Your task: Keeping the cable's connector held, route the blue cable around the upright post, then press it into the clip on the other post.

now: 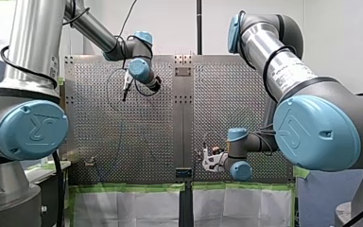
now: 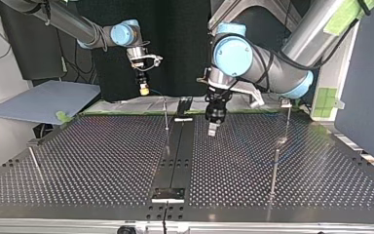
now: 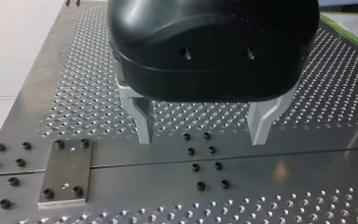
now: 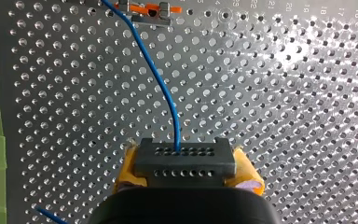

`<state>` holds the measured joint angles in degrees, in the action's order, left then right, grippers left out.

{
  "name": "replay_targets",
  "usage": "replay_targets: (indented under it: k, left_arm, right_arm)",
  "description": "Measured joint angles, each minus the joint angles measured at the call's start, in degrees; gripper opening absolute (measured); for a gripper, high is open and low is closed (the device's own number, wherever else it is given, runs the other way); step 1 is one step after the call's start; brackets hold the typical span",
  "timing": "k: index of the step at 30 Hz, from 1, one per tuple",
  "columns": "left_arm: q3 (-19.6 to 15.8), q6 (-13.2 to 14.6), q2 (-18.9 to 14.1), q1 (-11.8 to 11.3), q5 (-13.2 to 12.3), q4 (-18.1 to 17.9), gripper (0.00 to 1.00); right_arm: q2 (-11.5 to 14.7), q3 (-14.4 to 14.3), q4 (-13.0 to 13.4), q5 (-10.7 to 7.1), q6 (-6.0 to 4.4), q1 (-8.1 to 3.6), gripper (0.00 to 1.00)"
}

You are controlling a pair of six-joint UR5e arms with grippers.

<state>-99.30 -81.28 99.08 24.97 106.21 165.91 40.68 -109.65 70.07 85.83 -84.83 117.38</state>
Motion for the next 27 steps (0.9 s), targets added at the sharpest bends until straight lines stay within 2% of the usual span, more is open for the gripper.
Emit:
replay_targets:
  k: [6,16,27]
  left_arm:
    - [0.0,0.64,1.35,0.08,1.95,-1.69,1.0]
    - [0.0,5.1,5.52,-1.72,6.62,-5.64,1.0]
    - [0.01,9.79,6.04,-2.83,12.1,-10.99,1.0]
  right_arm:
    - [0.03,0.0,0.0,0.01,0.0,0.0,0.0]
    - [0.0,0.0,0.09,-0.04,0.0,0.0,0.0]
    - [-0.01,-0.01,0.43,-0.06,-0.02,0.0,0.0]
